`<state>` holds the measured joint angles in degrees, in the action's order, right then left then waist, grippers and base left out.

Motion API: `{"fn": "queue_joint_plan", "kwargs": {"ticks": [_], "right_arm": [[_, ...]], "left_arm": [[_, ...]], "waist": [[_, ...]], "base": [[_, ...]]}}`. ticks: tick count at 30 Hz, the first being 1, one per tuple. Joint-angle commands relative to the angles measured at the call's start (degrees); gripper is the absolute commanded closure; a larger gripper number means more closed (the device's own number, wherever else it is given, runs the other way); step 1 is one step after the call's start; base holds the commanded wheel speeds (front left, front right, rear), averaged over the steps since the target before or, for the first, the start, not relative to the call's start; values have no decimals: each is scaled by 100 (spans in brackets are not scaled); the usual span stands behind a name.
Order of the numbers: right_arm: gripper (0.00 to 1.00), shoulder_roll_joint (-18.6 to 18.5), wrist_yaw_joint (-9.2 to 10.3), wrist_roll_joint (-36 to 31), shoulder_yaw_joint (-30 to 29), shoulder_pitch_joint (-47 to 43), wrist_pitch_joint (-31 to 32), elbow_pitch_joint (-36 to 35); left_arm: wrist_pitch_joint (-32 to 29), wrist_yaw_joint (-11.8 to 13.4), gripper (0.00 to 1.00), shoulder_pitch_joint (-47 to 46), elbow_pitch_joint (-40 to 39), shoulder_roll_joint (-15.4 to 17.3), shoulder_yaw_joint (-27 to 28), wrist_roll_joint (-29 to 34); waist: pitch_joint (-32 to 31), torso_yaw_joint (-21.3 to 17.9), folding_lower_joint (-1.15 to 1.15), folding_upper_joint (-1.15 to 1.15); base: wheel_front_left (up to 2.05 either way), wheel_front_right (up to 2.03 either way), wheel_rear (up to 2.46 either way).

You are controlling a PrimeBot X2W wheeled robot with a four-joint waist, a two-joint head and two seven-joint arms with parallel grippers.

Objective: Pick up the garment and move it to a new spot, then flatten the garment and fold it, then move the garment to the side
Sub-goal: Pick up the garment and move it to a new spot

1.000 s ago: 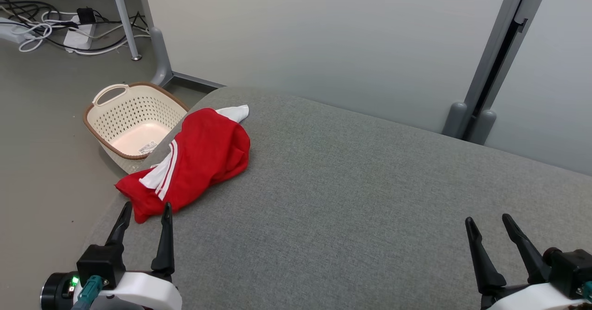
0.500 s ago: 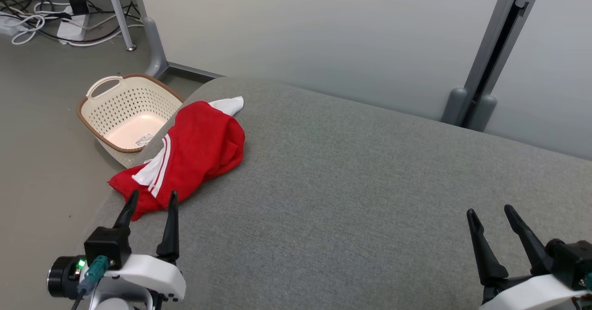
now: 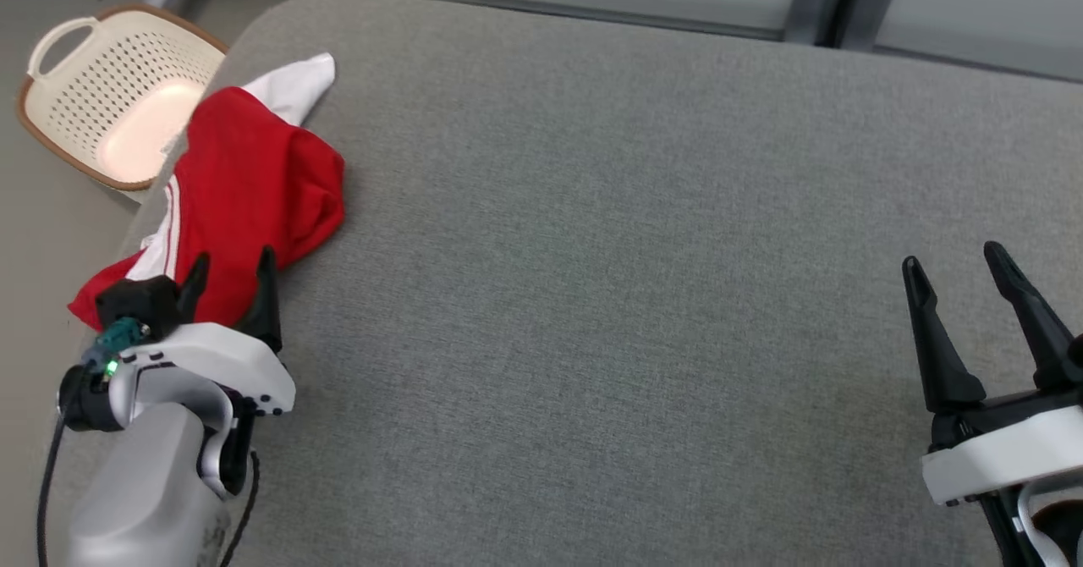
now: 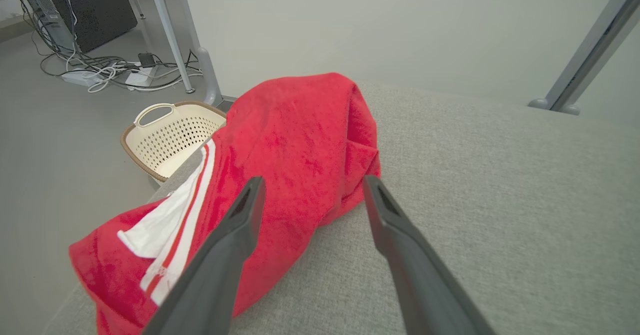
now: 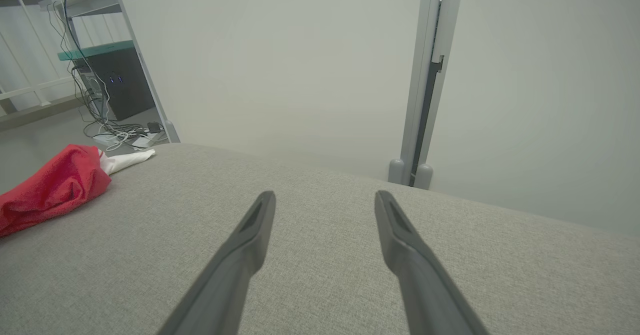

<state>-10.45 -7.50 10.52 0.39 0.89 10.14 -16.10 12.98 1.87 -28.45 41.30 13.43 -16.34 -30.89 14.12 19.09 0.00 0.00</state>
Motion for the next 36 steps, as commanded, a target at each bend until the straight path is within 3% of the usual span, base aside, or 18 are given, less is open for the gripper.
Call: {"fn": "queue_joint_plan", "kwargs": {"ticks": [1,7,8,9,10,15,26,36], "right_arm": [[0,-34,2,-29,-16,165,8,-65],[0,-16,2,-59,-56,319,-81,-37],[0,-26,2,-58,-61,344,-99,-14],[0,-32,2,-57,-65,358,-128,8],[0,-31,2,-54,-75,376,-157,27],[0,-20,2,-21,-160,352,-405,168],[0,-36,2,-60,-270,6,-688,484],[0,180,2,99,-110,-535,-793,701]], "left_arm": [[52,-133,0,-321,350,55,41,-33],[157,-369,0,-989,1517,178,173,-97],[170,-407,41,-1054,1649,185,186,-102],[186,-426,94,-1115,1756,198,206,-100],[198,-421,100,-1161,1835,221,215,-65],[227,-426,100,-1107,1648,248,429,19],[224,-249,100,-175,-129,212,951,757],[157,-262,100,1169,-1700,-64,670,1192]], "waist": [[623,-385,0,0],[885,-511,0,0],[897,-517,0,0],[896,-525,0,0],[889,-532,0,0],[705,-521,0,0],[-188,-590,0,0],[-1179,-1056,0,0]], "base": [[0,0,0],[0,0,0],[0,0,0],[0,0,0],[0,0,0],[0,0,0],[0,0,0],[0,0,0]]}}
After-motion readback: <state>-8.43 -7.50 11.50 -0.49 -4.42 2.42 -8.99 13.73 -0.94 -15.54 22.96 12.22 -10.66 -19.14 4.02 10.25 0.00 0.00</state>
